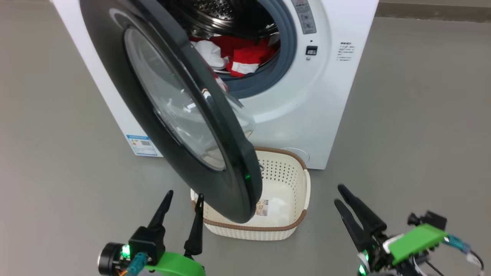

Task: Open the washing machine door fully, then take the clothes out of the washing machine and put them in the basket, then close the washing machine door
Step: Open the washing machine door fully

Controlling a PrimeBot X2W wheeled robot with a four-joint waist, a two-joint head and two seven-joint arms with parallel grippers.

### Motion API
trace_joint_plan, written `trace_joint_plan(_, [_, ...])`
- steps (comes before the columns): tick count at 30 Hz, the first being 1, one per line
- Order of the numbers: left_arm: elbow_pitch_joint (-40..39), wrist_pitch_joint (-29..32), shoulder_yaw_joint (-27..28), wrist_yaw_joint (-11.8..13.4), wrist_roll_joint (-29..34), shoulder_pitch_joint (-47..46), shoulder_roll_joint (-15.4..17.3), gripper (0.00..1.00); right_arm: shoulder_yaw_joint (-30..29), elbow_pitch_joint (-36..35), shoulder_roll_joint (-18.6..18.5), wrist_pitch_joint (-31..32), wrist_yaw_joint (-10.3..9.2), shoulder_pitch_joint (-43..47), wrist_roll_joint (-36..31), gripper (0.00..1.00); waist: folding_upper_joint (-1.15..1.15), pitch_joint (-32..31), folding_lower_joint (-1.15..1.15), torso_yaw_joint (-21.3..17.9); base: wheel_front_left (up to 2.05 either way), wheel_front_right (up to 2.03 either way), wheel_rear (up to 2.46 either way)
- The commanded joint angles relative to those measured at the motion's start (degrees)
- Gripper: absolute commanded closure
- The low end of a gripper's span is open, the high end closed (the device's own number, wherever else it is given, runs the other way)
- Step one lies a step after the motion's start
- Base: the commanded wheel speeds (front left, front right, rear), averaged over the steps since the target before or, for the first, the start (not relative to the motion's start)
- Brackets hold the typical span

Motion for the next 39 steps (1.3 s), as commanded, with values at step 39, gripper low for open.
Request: trace_joint_plan(39, [-0.74, -0.53, 5.82, -1.17, 1.67, 0.76, 0.67, 0.0, -12.64, -10.59, 0.14, -28.94, 0.44, 11.81, -88.11, 0.0, 0.0, -1.03, 0.0, -4.44, 0.0, 0.0, 0.0])
